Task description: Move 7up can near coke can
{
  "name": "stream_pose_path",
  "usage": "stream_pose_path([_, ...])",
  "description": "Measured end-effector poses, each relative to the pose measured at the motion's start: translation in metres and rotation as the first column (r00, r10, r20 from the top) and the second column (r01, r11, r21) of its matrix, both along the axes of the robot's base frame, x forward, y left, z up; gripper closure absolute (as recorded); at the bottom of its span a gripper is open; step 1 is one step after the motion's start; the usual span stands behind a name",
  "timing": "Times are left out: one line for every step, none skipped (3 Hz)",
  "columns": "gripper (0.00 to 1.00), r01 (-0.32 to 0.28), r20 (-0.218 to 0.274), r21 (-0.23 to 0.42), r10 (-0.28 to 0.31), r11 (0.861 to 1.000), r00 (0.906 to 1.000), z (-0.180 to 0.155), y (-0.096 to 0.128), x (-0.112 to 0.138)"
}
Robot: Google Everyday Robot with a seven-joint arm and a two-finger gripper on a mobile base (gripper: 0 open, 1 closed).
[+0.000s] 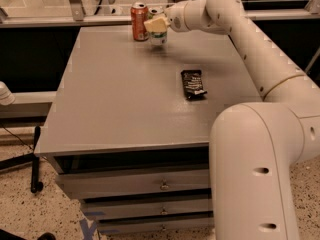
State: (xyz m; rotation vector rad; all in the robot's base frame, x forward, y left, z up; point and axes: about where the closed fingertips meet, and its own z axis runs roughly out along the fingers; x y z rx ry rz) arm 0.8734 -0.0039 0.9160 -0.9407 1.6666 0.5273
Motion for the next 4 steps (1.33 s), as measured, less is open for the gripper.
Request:
stream_pose_path([0.84, 0.012, -0.028, 0.008, -0.012, 1.000, 0.9995, -0.013, 0.000, 0.006])
stream_pose_path([0.60, 0.032, -0.045, 0.024, -0.030, 0.999, 0.9985, -0.019, -0.001, 0.010])
stream_pose_path([0.36, 0.039, -0.058, 0.049, -0.036, 0.998, 0.9976, -0.019, 0.001, 0.014])
stream_pose_path([0.13, 0.043, -0.068, 0.068, -0.039, 0.997, 0.9969, -0.019, -0.001, 0.016])
